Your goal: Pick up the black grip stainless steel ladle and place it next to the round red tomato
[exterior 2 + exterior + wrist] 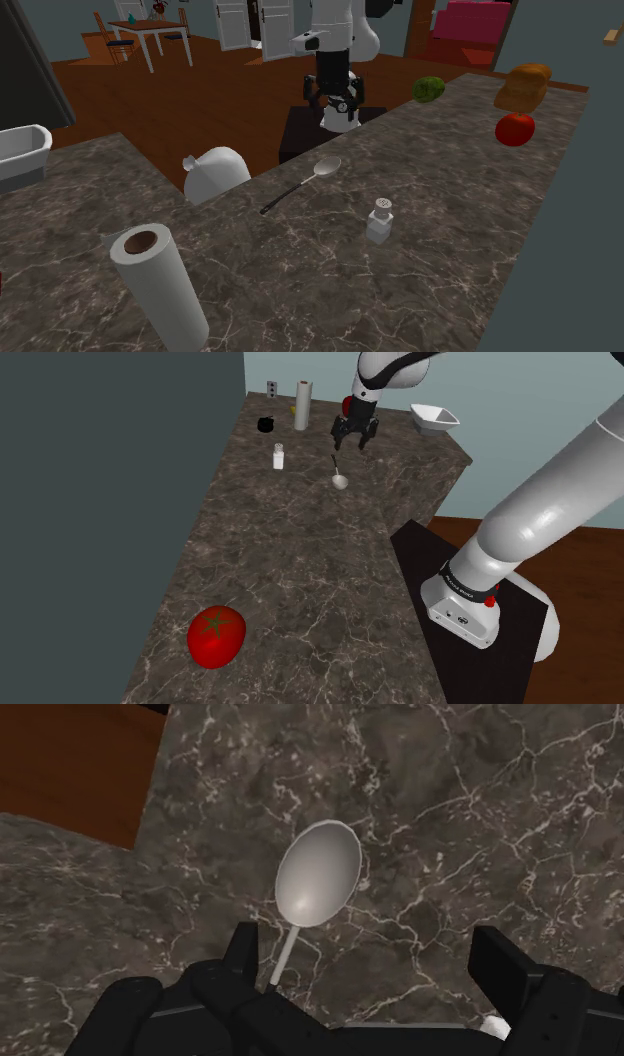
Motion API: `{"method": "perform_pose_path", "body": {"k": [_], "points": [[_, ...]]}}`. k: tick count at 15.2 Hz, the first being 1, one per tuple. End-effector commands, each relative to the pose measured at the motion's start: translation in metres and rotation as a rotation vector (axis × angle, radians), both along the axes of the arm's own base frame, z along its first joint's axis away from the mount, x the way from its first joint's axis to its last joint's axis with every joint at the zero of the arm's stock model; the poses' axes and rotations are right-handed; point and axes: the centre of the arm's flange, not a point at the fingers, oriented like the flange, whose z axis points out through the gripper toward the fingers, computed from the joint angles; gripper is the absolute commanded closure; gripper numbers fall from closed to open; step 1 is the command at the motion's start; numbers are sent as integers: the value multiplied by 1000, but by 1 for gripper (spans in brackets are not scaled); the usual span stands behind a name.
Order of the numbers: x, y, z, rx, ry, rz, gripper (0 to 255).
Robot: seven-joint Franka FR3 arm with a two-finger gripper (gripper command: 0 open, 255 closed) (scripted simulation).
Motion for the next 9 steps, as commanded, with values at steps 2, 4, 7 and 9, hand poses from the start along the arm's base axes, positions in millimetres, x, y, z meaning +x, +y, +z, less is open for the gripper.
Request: {"method": "perform_pose_path", "body": {"k": [2, 4, 7, 9], "points": [[22, -19, -30, 14, 0, -90, 0], [35, -33, -49, 23, 1, -148, 0], [53, -55, -77, 37, 2, -235, 0], [64, -71, -96, 46, 3, -294, 0]]}}
